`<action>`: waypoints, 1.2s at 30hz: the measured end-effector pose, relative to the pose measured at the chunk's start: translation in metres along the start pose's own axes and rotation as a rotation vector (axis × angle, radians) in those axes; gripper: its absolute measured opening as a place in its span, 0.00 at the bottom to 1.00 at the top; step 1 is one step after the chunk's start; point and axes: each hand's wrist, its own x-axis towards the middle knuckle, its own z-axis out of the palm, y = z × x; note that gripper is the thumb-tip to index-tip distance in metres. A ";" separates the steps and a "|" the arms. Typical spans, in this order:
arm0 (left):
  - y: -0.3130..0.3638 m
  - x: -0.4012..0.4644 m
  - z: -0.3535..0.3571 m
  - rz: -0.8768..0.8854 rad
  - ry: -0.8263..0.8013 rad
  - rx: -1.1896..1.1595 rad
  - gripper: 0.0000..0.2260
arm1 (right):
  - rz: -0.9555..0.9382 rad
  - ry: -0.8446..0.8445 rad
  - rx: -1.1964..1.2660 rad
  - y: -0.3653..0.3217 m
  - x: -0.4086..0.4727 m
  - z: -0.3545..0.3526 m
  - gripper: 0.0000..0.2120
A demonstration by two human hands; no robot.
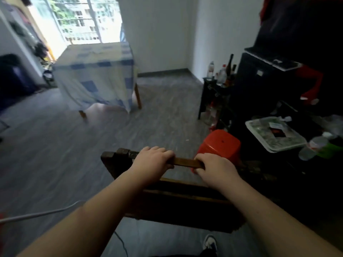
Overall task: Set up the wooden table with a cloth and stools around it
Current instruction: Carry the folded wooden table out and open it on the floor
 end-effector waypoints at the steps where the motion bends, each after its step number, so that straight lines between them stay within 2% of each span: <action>1: -0.014 -0.013 -0.004 -0.039 0.010 0.007 0.09 | -0.029 -0.008 0.000 -0.016 0.008 0.003 0.10; 11: -0.131 -0.072 -0.020 -0.365 0.030 0.051 0.10 | -0.328 -0.097 0.018 -0.130 0.114 0.037 0.08; 16: -0.185 -0.050 -0.018 -0.495 0.005 0.028 0.10 | -0.438 -0.102 0.003 -0.156 0.192 0.047 0.09; 24: -0.259 -0.005 -0.016 -0.712 0.095 0.033 0.13 | -0.662 -0.099 -0.030 -0.192 0.323 0.048 0.07; 30: -0.342 0.016 -0.022 -0.785 0.119 -0.010 0.13 | -0.757 -0.098 -0.069 -0.246 0.412 0.055 0.08; 36: -0.448 0.025 -0.001 -0.766 0.092 -0.046 0.11 | -0.724 -0.143 -0.109 -0.308 0.487 0.094 0.08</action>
